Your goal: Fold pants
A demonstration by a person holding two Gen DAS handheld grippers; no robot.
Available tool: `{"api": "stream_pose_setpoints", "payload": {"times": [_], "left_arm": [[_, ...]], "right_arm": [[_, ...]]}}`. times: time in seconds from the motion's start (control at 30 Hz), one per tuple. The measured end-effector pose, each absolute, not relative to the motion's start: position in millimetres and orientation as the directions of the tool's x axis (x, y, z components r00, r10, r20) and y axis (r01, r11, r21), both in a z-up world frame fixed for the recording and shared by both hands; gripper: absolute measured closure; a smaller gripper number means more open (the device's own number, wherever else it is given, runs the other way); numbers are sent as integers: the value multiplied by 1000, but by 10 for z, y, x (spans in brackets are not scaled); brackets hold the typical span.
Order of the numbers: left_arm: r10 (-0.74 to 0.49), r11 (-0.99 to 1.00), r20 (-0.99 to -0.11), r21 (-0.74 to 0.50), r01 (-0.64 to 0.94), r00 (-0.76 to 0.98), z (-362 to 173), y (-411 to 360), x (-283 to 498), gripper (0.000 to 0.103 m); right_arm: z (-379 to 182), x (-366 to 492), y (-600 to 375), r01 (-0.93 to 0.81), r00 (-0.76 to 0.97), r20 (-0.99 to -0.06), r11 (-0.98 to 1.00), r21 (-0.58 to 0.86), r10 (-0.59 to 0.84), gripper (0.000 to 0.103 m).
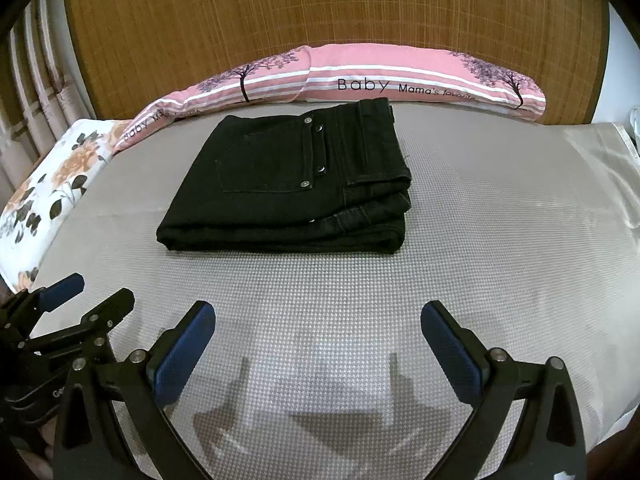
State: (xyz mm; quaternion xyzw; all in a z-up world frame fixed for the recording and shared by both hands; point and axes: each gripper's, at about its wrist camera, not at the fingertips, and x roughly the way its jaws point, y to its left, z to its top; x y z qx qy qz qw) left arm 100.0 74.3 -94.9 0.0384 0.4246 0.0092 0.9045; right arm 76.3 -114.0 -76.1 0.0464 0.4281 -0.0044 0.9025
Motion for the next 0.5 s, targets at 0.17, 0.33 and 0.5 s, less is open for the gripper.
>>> {"api": "stream_pose_setpoints", "payload": {"times": [0.17,0.33,0.5], "left_arm": [[45,997,-770,76,21,637,-963,747,1018,31],[28,997,-777,65,35,629,-979,752,1048,31],[25,998,-778,60,36,627,-981,760,1049,31]], "right_arm": [[-762,766,-1143,43,633,-774,996,78,33,1],[-765,760,-1141,46,632,-774,996,79,32,1],[-765,764,-1148,44,631,-775,996,81,35,1]]}}
